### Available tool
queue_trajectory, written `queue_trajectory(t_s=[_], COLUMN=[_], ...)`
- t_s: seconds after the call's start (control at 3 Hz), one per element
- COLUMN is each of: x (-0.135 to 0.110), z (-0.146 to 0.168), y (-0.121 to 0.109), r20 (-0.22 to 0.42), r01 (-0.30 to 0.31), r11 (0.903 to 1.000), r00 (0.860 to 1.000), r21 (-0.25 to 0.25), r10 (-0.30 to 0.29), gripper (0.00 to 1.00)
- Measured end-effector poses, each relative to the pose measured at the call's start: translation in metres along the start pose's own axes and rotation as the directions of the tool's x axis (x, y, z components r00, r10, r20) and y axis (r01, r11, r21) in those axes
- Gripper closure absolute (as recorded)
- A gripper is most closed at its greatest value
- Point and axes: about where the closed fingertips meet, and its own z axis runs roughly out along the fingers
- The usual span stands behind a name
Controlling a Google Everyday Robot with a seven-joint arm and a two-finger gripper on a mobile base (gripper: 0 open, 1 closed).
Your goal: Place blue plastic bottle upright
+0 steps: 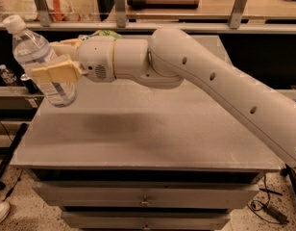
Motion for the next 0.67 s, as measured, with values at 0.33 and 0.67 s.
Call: queue_trajectory(t_s=[0.33,0.67], x=[0.01,0.022], z=[-0.016,-0.034], y=[-0.003,-0.007], r20=[0.012,0.022], r01=[-0.028,-0.06], r11=[0.9991,0.9959], r00=[1.0,0.998], r21=[0.032,0.068], r10=[0.028,0.058], gripper=[1.0,1.0])
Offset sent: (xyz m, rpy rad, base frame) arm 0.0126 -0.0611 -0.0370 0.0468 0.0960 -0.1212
